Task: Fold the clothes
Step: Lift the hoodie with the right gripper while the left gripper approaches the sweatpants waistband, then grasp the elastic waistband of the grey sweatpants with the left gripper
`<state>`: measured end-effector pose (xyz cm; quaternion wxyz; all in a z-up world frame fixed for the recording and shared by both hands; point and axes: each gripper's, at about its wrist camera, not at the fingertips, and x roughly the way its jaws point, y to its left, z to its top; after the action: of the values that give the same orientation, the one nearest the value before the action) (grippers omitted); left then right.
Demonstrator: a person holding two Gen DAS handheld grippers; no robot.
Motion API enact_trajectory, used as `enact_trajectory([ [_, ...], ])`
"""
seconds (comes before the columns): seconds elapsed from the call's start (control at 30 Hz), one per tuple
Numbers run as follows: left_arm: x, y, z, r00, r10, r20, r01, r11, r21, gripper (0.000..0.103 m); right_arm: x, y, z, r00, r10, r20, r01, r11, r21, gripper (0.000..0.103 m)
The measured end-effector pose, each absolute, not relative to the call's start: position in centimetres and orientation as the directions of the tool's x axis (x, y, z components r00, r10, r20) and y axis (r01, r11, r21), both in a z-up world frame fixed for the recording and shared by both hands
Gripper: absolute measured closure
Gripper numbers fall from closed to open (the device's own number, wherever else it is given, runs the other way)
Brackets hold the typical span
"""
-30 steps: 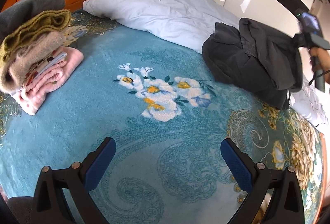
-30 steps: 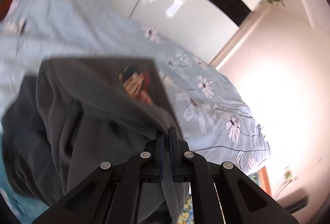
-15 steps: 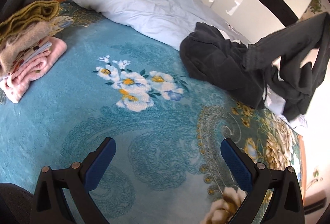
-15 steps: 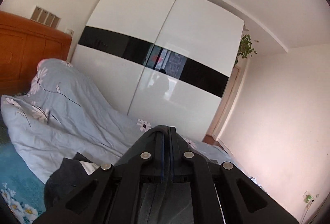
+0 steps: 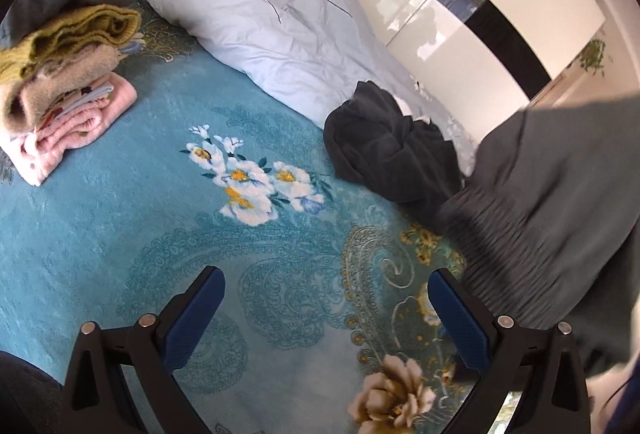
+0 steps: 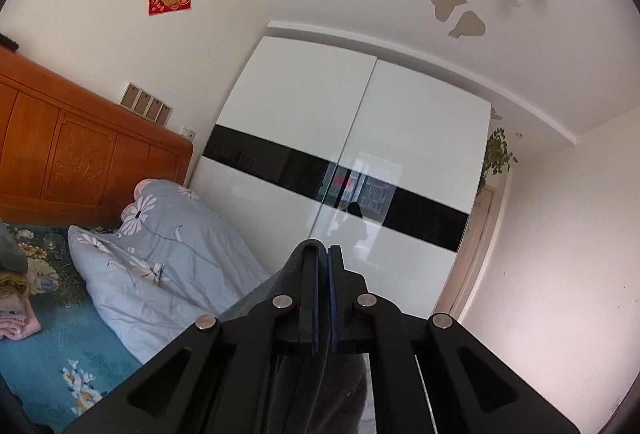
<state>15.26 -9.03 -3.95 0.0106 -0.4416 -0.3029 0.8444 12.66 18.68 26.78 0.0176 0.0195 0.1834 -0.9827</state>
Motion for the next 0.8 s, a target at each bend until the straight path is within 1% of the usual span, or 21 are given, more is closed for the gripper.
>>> enact_trajectory([
  [0.07,15.7,-9.5,-4.3,-0.596,0.301,-0.744,0.268,-0.799,-0.538,0.000,14.4,18.8,23.1,-0.987,-0.036,-0.154,0.088,-0.933,-0.348,0.099],
  [0.1,15.9,-9.7,-4.5,-0.589,0.309,-0.746,0.277,-0.790,-0.546,0.000,15.2,19.1,20.8,-0.974,-0.041,-0.223,0.117,-0.932,-0.342,0.099],
  [0.17,16.3,-10.2,-4.9,-0.576,0.326,-0.750,0.295,-0.772,-0.562,0.000,17.4,19.0,15.8,-0.944,-0.014,-0.330,0.150,-0.908,-0.391,0.099],
  [0.27,16.7,-10.5,-5.8,-0.545,0.355,-0.760,0.324,-0.746,-0.581,0.000,20.6,18.8,8.4,-0.879,0.043,-0.475,0.206,-0.864,-0.459,0.099],
  [0.37,16.5,-9.5,-7.8,-0.473,0.405,-0.783,0.354,-0.726,-0.589,0.000,23.8,19.4,3.5,-0.795,0.066,-0.603,0.278,-0.844,-0.458,0.099],
  [0.43,16.4,-8.8,-8.7,-0.438,0.446,-0.781,0.367,-0.704,-0.608,0.000,25.7,20.2,0.3,-0.681,0.019,-0.732,0.338,-0.879,-0.337,0.099],
  [0.47,16.3,-8.6,-8.9,-0.426,0.463,-0.777,0.371,-0.694,-0.617,0.000,26.9,20.6,-1.3,-0.621,-0.002,-0.784,0.356,-0.892,-0.280,0.099],
  [0.53,16.2,-8.2,-9.0,-0.413,0.482,-0.773,0.373,-0.684,-0.626,0.000,28.2,20.5,-5.4,-0.503,-0.003,-0.864,0.388,-0.895,-0.222,0.099],
  [0.6,16.3,-8.0,-8.9,-0.408,0.479,-0.777,0.374,-0.689,-0.621,0.000,29.6,21.0,-7.1,-0.469,0.007,-0.883,0.400,-0.890,-0.219,0.099],
  [0.67,16.0,-7.9,-8.8,-0.401,0.472,-0.785,0.386,-0.691,-0.612,0.000,28.7,22.1,-6.8,-0.459,-0.031,-0.888,0.368,-0.916,-0.159,0.099],
  [0.73,15.3,-7.9,-9.1,-0.394,0.471,-0.789,0.409,-0.679,-0.610,0.000,27.1,23.8,-5.7,-0.476,-0.074,-0.876,0.296,-0.952,-0.081,0.099],
  [0.77,15.0,-7.9,-9.4,-0.389,0.469,-0.793,0.423,-0.673,-0.606,0.000,26.3,24.9,-5.0,-0.486,-0.098,-0.868,0.256,-0.966,-0.035,0.097],
  [0.8,14.7,-7.9,-9.7,-0.383,0.466,-0.798,0.439,-0.668,-0.601,0.000,25.3,26.0,-4.3,-0.502,-0.121,-0.856,0.208,-0.978,0.016,0.088],
])
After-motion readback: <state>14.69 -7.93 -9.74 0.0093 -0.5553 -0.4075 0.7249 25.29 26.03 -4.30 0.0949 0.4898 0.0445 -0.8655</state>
